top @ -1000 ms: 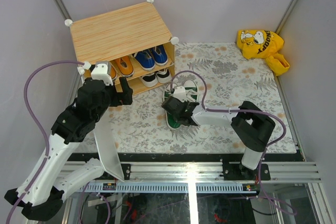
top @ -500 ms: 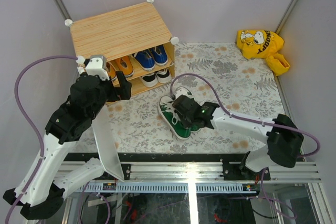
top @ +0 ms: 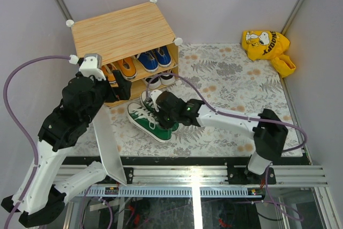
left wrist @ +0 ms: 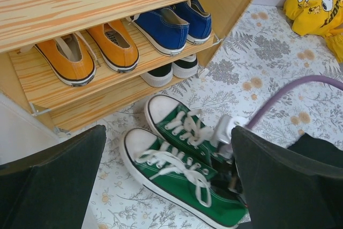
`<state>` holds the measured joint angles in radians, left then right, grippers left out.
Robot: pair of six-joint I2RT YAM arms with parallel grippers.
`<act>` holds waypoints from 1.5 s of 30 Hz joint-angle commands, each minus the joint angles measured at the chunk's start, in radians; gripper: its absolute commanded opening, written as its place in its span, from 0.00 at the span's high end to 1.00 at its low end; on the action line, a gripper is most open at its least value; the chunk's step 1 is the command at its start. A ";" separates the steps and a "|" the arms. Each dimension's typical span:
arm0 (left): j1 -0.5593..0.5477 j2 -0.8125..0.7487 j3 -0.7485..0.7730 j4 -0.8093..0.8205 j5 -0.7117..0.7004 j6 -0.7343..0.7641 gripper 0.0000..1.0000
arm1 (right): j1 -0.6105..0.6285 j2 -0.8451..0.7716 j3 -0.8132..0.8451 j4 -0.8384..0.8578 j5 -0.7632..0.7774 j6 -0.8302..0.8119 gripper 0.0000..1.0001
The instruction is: Place and organize the shoes in the shoe cabinet
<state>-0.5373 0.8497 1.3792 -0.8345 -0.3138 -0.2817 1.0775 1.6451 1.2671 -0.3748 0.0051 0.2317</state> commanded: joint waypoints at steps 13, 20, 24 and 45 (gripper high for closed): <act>-0.006 -0.038 0.011 -0.043 0.021 0.012 0.00 | -0.037 0.406 0.514 0.365 0.004 -0.060 1.00; -0.006 -0.041 -0.008 -0.041 0.026 0.020 0.00 | -0.094 0.542 0.642 0.459 0.012 -0.012 1.00; -0.006 -0.036 -0.014 -0.042 0.024 0.021 0.00 | -0.101 0.615 0.744 0.481 0.009 -0.001 1.00; -0.006 -0.022 -0.033 -0.037 0.016 0.031 0.00 | -0.106 0.753 0.897 0.531 -0.019 0.033 0.40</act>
<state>-0.5377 0.8299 1.3567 -0.8841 -0.2955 -0.2714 0.9901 2.4840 2.1479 -0.0154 0.0017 0.2577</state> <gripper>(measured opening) 0.997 0.563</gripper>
